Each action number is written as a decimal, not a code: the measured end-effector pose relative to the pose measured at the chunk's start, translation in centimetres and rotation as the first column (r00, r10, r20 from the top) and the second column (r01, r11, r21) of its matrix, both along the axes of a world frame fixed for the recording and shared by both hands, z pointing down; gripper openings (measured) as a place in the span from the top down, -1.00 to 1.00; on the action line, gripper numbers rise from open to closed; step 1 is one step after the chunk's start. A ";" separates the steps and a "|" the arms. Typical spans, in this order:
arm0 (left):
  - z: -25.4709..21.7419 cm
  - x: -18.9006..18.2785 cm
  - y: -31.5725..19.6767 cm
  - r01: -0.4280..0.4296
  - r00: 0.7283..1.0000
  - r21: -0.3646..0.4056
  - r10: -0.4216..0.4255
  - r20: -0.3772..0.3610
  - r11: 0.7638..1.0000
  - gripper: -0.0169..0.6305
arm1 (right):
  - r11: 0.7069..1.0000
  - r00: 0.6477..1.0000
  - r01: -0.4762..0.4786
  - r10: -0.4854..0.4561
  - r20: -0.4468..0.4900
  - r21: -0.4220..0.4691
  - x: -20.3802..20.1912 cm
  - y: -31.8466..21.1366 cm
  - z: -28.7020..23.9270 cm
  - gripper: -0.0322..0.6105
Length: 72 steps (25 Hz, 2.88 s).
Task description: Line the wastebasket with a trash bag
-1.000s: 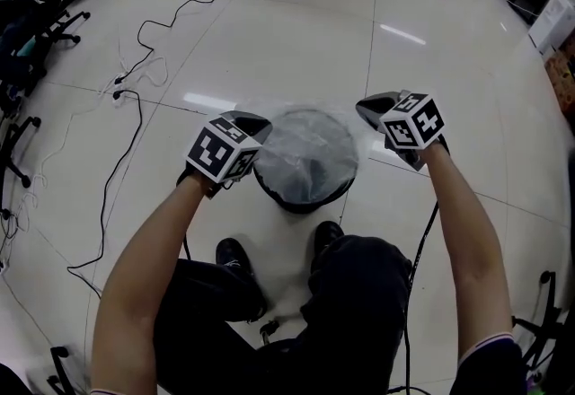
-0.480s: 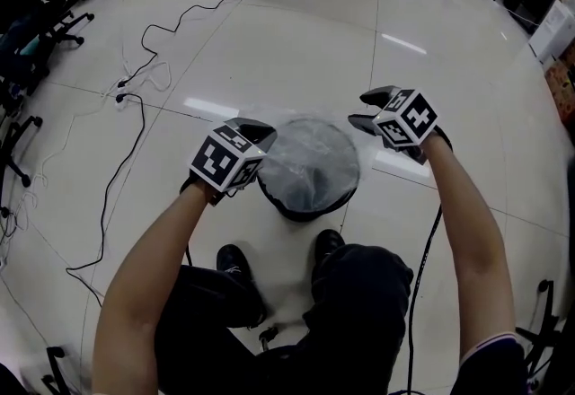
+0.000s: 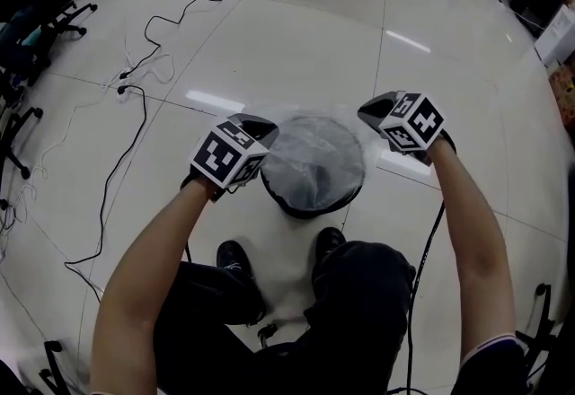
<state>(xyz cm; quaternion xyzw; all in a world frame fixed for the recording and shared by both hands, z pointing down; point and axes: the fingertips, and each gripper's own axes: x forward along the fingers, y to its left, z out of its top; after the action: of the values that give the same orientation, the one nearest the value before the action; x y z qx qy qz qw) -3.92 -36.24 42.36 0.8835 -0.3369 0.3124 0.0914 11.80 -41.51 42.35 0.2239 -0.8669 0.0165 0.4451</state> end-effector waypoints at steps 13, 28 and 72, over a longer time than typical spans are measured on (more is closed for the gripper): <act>-1.3 -0.2 6.2 -0.074 0.997 -0.038 0.074 -0.007 0.997 0.91 | 0.994 0.992 0.085 -0.091 0.086 0.073 0.6 9.9 -4.8 0.89; 4.6 0.7 13.8 -0.173 0.981 -0.216 0.188 0.051 0.961 0.91 | 0.975 0.987 0.156 -0.150 0.054 -0.156 1.7 18.9 3.1 0.89; 2.3 -0.8 14.7 0.006 1.000 -0.152 -0.008 -0.016 0.988 0.28 | 0.994 0.992 -0.051 0.062 0.111 -0.094 2.5 17.4 1.8 0.41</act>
<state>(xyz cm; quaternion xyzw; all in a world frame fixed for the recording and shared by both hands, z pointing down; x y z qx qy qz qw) -4.69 -21.59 44.66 0.8754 -0.3146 0.3293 0.1622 14.30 -24.08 44.15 0.2267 -0.8824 0.0811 0.4042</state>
